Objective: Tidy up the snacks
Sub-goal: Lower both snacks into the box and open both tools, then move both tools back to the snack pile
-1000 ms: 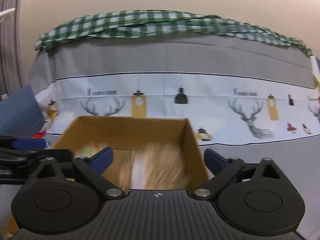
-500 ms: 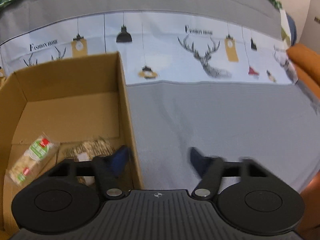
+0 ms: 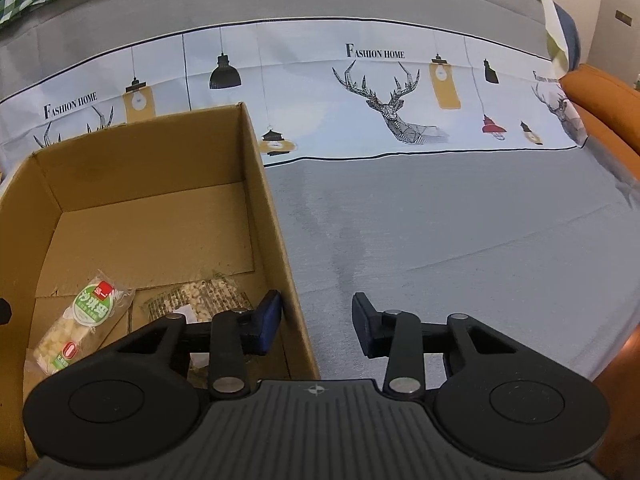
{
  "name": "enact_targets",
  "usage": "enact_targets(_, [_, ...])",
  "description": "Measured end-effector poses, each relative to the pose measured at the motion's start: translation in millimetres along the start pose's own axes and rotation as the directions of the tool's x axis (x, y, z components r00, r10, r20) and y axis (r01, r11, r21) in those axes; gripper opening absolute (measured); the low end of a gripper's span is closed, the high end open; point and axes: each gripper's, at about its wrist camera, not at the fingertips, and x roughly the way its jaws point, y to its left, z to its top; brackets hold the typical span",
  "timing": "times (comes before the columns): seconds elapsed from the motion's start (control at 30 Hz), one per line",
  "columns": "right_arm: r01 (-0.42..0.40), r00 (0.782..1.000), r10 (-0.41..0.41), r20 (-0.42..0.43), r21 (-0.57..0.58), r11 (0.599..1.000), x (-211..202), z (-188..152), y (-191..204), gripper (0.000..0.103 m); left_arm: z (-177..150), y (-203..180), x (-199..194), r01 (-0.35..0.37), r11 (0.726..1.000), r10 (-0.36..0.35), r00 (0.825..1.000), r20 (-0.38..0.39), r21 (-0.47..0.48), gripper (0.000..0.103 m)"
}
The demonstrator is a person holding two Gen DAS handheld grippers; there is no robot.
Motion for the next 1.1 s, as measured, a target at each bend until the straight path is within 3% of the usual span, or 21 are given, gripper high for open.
enact_targets(0.1, [0.0, 0.998, 0.0, 0.056, 0.0, 1.0, -9, 2, 0, 0.057, 0, -7, -13, -0.055, 0.997, 0.051, 0.995, 0.088, 0.054, 0.077])
enact_targets(0.17, [-0.012, 0.995, 0.013, 0.101, -0.008, 1.0, -17, 3, 2, 0.067, -1, -12, -24, -0.056, 0.995, 0.043, 0.986, 0.16, 0.078, 0.081])
enact_targets(0.4, [-0.063, 0.976, 0.077, 0.204, -0.075, 0.995, -37, 5, 17, 0.07, -11, -32, -51, 0.004, 0.987, -0.059, 0.939, 0.34, 0.16, 0.082])
enact_targets(0.6, [-0.09, 0.944, 0.104, 0.314, -0.059, 0.994, -56, 3, 23, 0.073, -23, -42, -67, 0.028, 0.972, -0.112, 0.927, 0.358, 0.232, 0.083])
enact_targets(0.67, [-0.088, 0.929, 0.104, 0.355, -0.059, 0.994, -63, 0, 27, 0.079, -27, -42, -73, 0.017, 0.969, -0.108, 0.927, 0.36, 0.247, 0.083])
enact_targets(0.9, [-0.111, 0.894, 0.134, 0.427, -0.08, 0.991, -82, -7, 46, 0.08, -43, -25, -100, 0.038, 0.961, -0.136, 0.929, 0.345, 0.275, 0.082])
enact_targets(1.0, [-0.13, 0.879, 0.151, 0.452, -0.078, 0.988, -92, -10, 53, 0.079, -43, -7, -123, 0.066, 0.965, -0.149, 0.934, 0.324, 0.254, 0.063])
enact_targets(1.07, [-0.167, 0.873, 0.186, 0.451, -0.081, 0.983, -98, -12, 57, 0.077, -41, 6, -141, 0.036, 0.967, -0.12, 0.937, 0.329, 0.251, 0.035])
enact_targets(1.1, [-0.179, 0.871, 0.198, 0.449, -0.085, 0.98, -101, -13, 60, 0.075, -39, 13, -150, 0.014, 0.967, -0.103, 0.937, 0.335, 0.256, 0.029])
